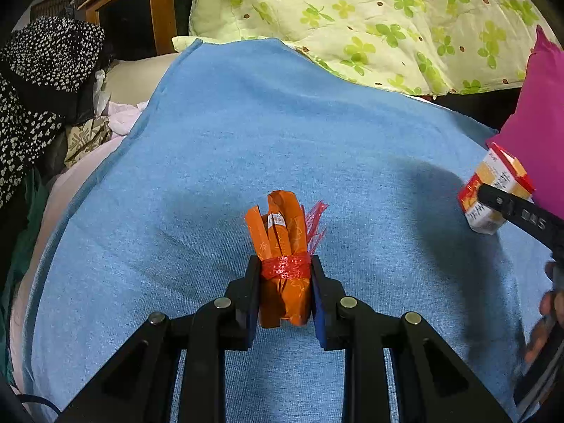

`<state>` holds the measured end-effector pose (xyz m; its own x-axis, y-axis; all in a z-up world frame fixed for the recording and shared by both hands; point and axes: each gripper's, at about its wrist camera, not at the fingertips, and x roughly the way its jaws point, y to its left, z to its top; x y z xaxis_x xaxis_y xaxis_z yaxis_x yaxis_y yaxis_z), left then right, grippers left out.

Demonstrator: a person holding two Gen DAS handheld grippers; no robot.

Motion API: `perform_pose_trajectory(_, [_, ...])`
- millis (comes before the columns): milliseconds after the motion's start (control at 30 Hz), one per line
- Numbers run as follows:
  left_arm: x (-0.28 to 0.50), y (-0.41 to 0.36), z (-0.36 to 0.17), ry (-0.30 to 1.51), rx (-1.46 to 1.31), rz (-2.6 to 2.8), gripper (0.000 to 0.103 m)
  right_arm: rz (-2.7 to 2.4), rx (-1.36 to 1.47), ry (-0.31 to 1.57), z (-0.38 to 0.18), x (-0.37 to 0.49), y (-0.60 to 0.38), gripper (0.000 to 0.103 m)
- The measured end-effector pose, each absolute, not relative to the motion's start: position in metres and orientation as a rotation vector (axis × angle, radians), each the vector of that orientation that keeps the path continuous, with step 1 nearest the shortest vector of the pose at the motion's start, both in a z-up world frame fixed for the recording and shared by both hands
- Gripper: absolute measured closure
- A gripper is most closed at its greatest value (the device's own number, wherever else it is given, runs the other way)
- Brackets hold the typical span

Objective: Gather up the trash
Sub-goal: 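Grasp the white-and-red paper carton with the right tool, then carry the paper carton and orange bag in both tools over the red basket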

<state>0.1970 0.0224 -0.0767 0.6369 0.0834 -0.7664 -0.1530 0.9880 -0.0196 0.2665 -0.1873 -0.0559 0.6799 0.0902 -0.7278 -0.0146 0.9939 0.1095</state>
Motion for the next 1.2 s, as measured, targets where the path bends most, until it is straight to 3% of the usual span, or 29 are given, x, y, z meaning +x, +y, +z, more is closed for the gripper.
perform_pose_trajectory(433, [0.171, 0.003, -0.068, 0.864, -0.055, 0.133, 0.076, 0.091, 0.180, 0.825, -0.034, 0.163, -0.225, 0.055])
perform_pose_trajectory(1200, [0.048, -0.131, -0.016, 0.860, 0.051, -0.104, 0.076, -0.012, 0.327, 0.731, 0.010, -0.039, -0.337, 0.055])
